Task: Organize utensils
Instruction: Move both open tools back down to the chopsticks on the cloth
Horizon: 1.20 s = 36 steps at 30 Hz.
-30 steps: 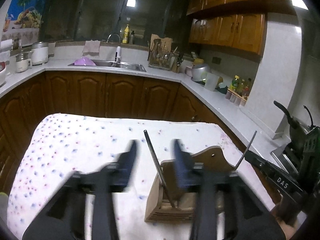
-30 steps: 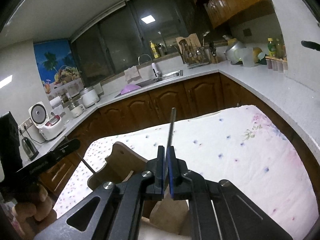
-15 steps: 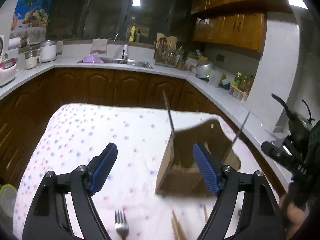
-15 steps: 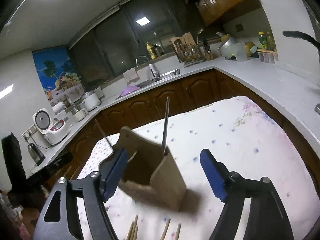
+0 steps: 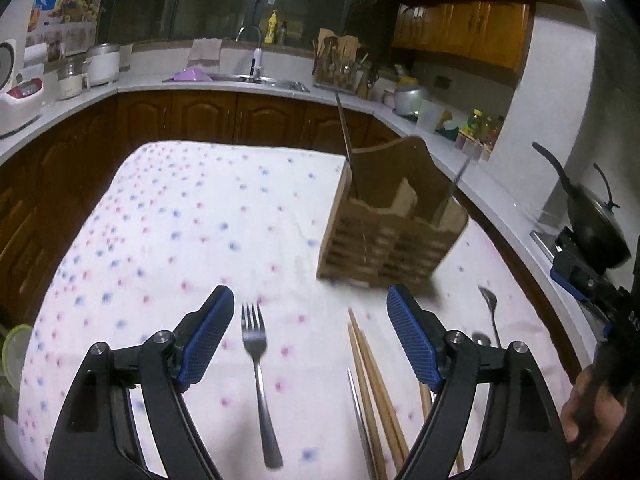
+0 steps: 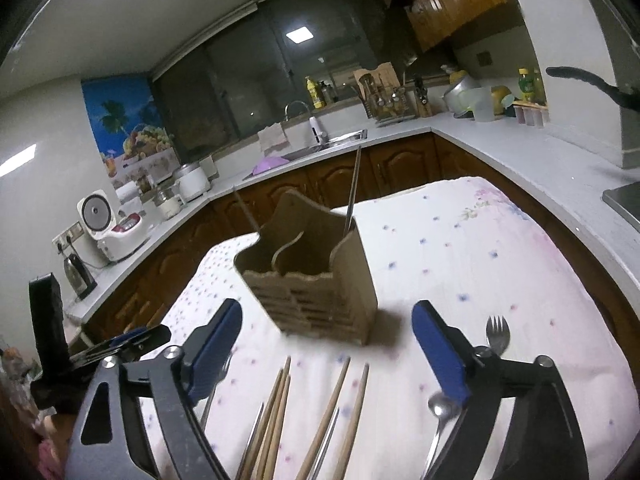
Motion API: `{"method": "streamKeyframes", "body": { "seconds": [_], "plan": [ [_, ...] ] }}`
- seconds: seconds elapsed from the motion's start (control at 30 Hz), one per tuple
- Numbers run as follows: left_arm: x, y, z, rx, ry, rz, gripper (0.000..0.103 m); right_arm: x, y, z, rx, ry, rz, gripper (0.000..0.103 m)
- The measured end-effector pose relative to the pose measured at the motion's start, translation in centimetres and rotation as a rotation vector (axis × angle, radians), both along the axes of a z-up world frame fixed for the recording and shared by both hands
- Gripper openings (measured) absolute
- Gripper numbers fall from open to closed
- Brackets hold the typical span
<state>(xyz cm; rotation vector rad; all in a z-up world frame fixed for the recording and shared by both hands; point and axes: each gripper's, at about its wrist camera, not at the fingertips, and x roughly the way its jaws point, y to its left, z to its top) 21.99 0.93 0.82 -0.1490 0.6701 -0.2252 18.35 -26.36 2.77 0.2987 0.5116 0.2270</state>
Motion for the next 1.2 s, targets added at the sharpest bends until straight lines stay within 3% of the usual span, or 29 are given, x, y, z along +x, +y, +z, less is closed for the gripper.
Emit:
{"method": "streamKeyframes", "body": {
  "seconds": [0.2, 0.37, 0.7, 1.03, 1.13, 1.2],
  "plan": [
    [-2.2, 0.0, -1.2, -0.004, 0.023, -0.010, 0.081, -2.6, 1.3, -1.6, -0.042, 0.022, 0.010, 0.100],
    [-3.3, 0.1, -2.2, -0.008, 0.046, -0.012, 0.082, -4.3, 1.5, -3.0, -0.065, 0.033, -0.030, 0.102],
    [-4.0, 0.1, -3.5, 0.004, 0.085, -0.020, 0.083, -4.3, 1.4, -6.2, -0.089, 0.147, -0.055, 0.102],
    [-2.4, -1.3, -4.9, 0.059, 0.157, -0.049, 0.083, -3.0, 2.1, -6.9, -0.109, 0.171, -0.023, 0.102],
    [-1.5, -1.9, -5.4, 0.063, 0.183, -0.065, 0.083, -1.8, 2.2, -7.3, -0.116, 0.203, -0.005, 0.098],
    [-0.7, -2.4, -5.6, 0.067, 0.196, -0.080, 0.083, -0.8, 2.2, -7.8, -0.112, 0.230, 0.008, 0.080]
  ]
}}
